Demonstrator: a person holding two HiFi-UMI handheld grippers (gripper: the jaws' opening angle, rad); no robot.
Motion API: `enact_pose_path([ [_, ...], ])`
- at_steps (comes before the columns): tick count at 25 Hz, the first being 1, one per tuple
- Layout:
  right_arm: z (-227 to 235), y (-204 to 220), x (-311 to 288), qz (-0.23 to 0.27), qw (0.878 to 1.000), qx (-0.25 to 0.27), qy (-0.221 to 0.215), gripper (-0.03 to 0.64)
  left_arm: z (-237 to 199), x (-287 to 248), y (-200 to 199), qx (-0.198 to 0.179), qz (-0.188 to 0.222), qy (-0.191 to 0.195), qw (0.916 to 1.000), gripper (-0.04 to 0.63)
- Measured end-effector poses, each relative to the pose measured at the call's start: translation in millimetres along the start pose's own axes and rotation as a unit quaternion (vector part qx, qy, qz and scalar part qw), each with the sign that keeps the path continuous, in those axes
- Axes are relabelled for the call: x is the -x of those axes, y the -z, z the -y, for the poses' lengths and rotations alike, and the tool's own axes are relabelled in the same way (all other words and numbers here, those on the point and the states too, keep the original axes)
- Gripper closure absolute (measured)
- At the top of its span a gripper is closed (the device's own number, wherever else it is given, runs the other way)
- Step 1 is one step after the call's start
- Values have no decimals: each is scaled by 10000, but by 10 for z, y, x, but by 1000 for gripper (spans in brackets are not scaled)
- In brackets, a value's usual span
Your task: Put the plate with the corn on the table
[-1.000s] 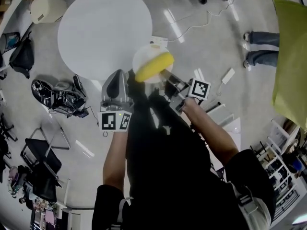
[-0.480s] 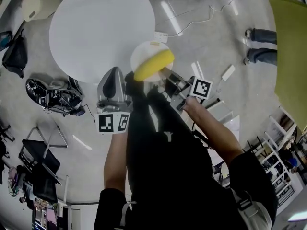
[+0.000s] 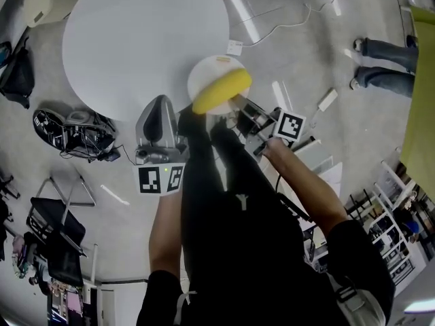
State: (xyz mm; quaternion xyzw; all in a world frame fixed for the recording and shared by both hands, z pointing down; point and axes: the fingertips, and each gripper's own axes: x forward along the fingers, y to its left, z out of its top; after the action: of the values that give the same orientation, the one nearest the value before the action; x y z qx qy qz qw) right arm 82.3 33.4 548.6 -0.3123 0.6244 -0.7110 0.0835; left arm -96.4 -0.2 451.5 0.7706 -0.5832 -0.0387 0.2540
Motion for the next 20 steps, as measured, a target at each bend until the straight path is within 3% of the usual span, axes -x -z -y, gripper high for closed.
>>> enact_pose_path([
  [20,350,-53,-196,67,9999,-135,1,594,-184,-126,236,116,-11,-86,9999,591],
])
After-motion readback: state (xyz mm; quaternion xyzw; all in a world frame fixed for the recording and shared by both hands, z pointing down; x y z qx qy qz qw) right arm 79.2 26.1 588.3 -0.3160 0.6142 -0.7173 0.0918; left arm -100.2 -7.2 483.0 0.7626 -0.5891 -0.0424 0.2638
